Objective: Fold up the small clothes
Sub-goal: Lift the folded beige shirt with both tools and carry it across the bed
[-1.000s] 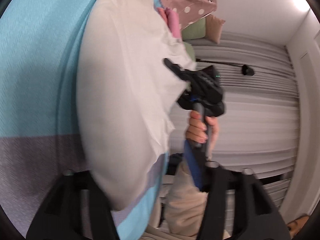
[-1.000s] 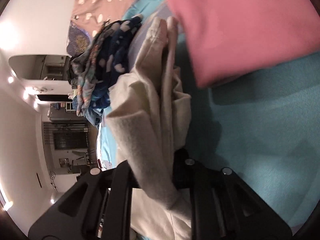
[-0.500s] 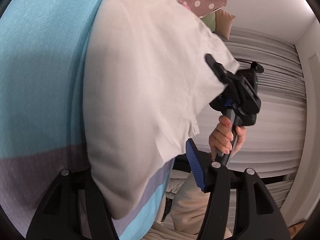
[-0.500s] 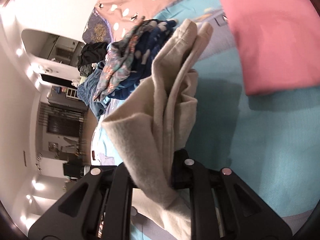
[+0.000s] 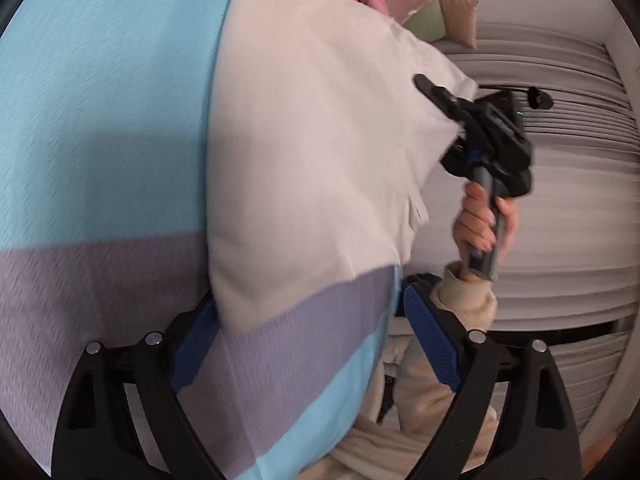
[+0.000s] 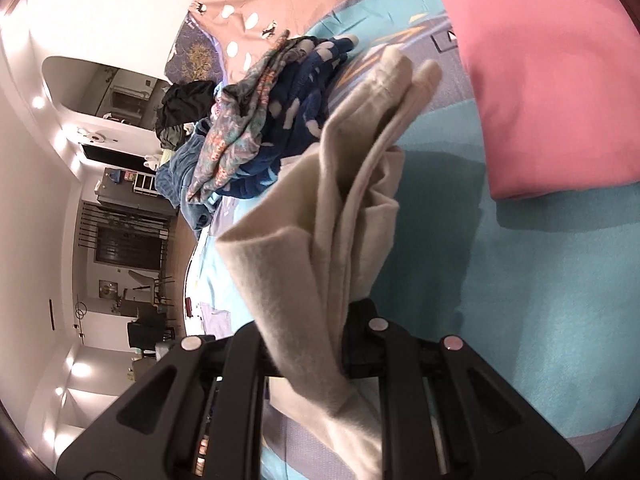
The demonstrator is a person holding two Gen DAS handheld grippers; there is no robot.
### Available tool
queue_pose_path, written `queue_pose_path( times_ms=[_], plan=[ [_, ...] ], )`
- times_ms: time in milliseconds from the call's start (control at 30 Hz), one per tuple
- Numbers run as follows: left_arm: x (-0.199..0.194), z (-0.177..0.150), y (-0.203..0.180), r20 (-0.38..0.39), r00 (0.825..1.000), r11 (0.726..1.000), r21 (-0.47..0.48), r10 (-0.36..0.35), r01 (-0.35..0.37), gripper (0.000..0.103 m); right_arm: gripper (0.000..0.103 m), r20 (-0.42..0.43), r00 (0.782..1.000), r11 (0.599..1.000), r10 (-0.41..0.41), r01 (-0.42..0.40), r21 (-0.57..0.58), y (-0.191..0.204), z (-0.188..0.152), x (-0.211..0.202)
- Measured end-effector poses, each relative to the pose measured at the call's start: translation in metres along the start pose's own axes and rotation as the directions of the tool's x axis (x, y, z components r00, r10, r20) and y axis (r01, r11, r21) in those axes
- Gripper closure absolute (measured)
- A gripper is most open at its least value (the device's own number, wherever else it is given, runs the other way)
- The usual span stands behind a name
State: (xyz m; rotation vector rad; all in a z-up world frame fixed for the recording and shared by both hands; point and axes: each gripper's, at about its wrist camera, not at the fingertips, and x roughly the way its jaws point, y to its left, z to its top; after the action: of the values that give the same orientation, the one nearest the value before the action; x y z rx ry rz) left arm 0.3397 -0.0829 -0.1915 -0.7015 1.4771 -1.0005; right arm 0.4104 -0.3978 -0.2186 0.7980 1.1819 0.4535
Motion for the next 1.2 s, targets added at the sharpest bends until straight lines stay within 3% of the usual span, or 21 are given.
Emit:
queue_pose_path(
  times_ms=[167, 300, 467, 600, 700, 767, 833, 900, 933, 1000, 1033, 1200],
  plan=[
    [-0.027, 0.012, 0.019, 0.105, 0.994, 1.000, -0.021, 0.014, -0.011, 0.012, 0.090, -0.001, 1.000, 1.000, 0.011, -0.011, 0.001, -0.002, -0.002, -0.001],
    [-0.007, 0.046, 0.031, 0.051, 0.997, 0.998, -0.043, -0.053, 0.055, 0.012, 0.090, -0.001, 1.000, 1.000, 0.017, -0.017, 0.016, -0.003, -0.002, 0.000],
    [0.014, 0.080, 0.023, 0.051, 0.999, 1.000, -0.003, 0.005, -0.005, 0.012, 0.090, 0.002, 1.000, 0.999, 0.024, -0.024, 0.027, -0.005, -0.003, 0.000],
    [0.026, 0.072, 0.015, 0.042, 0.999, 0.998, 0.055, -0.018, 0.016, 0.014, 0.090, 0.004, 1.000, 0.999, 0.029, -0.029, 0.026, -0.007, -0.003, -0.001],
    [0.035, 0.052, 0.025, 0.014, 0.983, 0.983, 0.013, -0.182, 0.182, 0.021, 0.090, 0.006, 0.999, 0.999, 0.036, -0.036, 0.030, -0.010, -0.003, -0.001],
    [0.036, 0.041, 0.041, 0.048, 0.939, 0.936, -0.086, -0.339, 0.342, 0.025, 0.090, 0.006, 0.999, 0.999, 0.038, -0.038, 0.034, -0.012, -0.003, 0.000],
    [0.034, 0.035, 0.053, 0.096, 0.922, 0.916, -0.115, -0.375, 0.384, 0.030, 0.090, 0.005, 0.999, 0.998, 0.046, -0.047, 0.042, -0.014, -0.002, 0.000],
    [0.034, 0.033, 0.058, 0.113, 0.922, 0.914, -0.131, -0.370, 0.383, 0.041, 0.090, 0.005, 0.999, 0.998, 0.050, -0.050, 0.042, -0.014, -0.002, -0.001],
    [0.036, 0.033, 0.058, 0.118, 0.931, 0.923, -0.137, -0.345, 0.359, 0.046, 0.090, 0.006, 0.999, 0.998, 0.048, -0.048, 0.040, -0.014, -0.002, -0.001],
    [0.036, 0.032, 0.061, 0.120, 0.951, 0.944, -0.136, -0.286, 0.302, 0.076, 0.090, 0.013, 0.999, 0.999, 0.041, -0.041, 0.026, -0.012, -0.003, -0.001],
    [0.037, 0.030, 0.064, 0.121, 0.960, 0.953, -0.141, -0.254, 0.270, 0.082, 0.090, 0.019, 0.999, 0.999, 0.037, -0.038, 0.014, -0.009, -0.004, -0.002],
    [0.033, 0.022, 0.064, 0.156, 0.976, 0.976, -0.135, -0.150, 0.172, 0.087, 0.091, 0.048, 0.999, 0.999, 0.001, 0.002, -0.050, 0.006, -0.011, -0.008]
  ],
)
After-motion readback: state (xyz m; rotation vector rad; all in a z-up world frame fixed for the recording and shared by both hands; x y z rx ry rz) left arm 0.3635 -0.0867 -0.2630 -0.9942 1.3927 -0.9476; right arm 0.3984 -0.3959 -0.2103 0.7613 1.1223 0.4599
